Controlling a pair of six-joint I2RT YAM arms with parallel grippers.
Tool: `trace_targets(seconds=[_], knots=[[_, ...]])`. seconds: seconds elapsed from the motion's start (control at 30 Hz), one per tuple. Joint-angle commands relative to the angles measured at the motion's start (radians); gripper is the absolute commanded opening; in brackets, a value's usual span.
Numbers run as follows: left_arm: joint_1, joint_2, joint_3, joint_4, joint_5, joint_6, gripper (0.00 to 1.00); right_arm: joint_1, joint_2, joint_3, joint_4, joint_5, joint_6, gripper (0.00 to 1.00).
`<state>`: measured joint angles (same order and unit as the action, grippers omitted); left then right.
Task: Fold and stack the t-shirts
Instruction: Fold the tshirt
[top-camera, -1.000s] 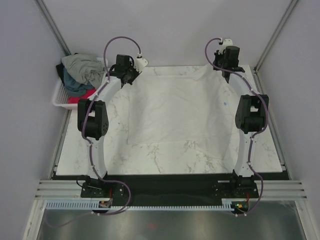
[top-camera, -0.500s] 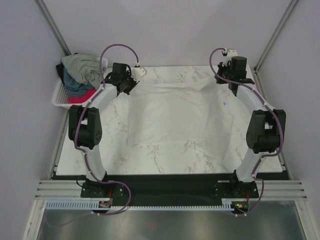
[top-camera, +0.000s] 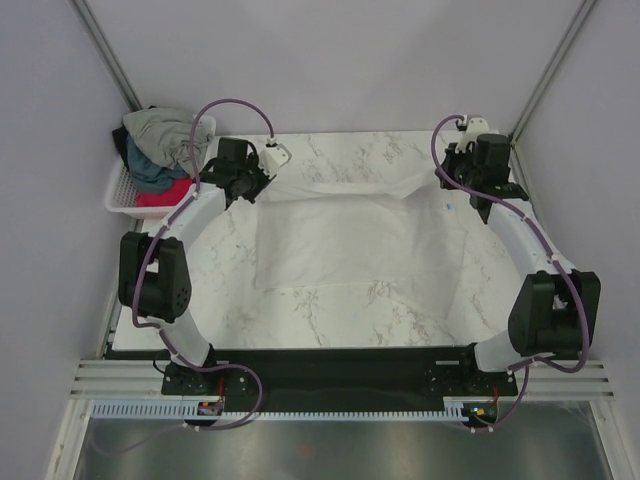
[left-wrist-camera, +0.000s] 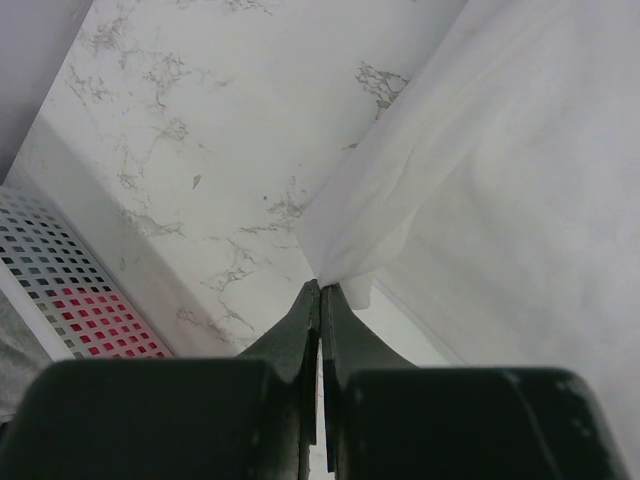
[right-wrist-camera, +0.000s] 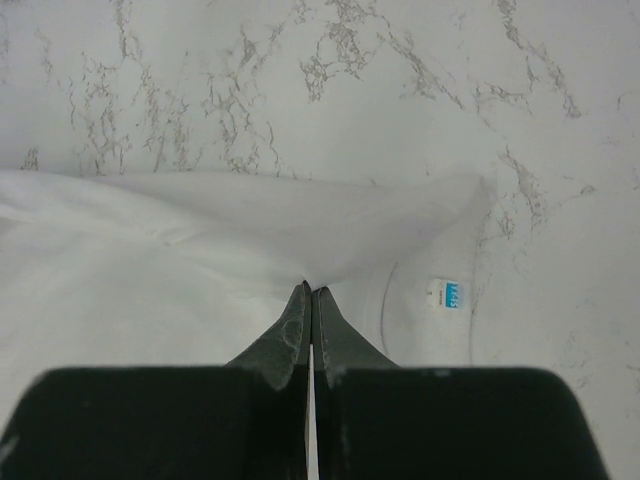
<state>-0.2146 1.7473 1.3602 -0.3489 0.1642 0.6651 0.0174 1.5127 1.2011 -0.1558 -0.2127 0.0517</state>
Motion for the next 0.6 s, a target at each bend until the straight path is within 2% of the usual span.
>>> trace_targets(seconds=[0.0, 0.2, 0.23, 0.27, 0.37, 0.4, 0.57], knots=[[-0.009, -0.042, -0.013, 0.014, 0.021, -0.018, 0.02, 0.0, -0.08, -0.04, -0.011, -0.027, 0.02, 0.0], [-0.026, 0.001, -0.009, 0.014, 0.021, -0.018, 0.02, -0.002, -0.118, -0.12, -0.017, -0.027, 0.019, 0.0], [-0.028, 0.021, 0.005, -0.093, 0.032, -0.019, 0.02, 0.0, -0.118, -0.127, -0.016, -0.028, 0.02, 0.0], [-0.028, 0.03, 0.011, -0.11, 0.061, -0.095, 0.02, 0.0, -0.118, -0.141, -0.014, -0.03, 0.017, 0.0], [-0.028, 0.057, 0.014, -0.16, 0.063, -0.111, 0.05, -0.002, -0.117, -0.158, -0.014, -0.042, 0.011, 0.0], [-0.028, 0.058, 0.002, -0.16, 0.063, -0.113, 0.1, -0.002, -0.115, -0.159, -0.013, -0.043, 0.011, 0.0], [-0.028, -0.003, -0.073, -0.16, 0.063, -0.113, 0.1, -0.002, -0.115, -0.181, 0.004, -0.047, 0.019, 0.0]])
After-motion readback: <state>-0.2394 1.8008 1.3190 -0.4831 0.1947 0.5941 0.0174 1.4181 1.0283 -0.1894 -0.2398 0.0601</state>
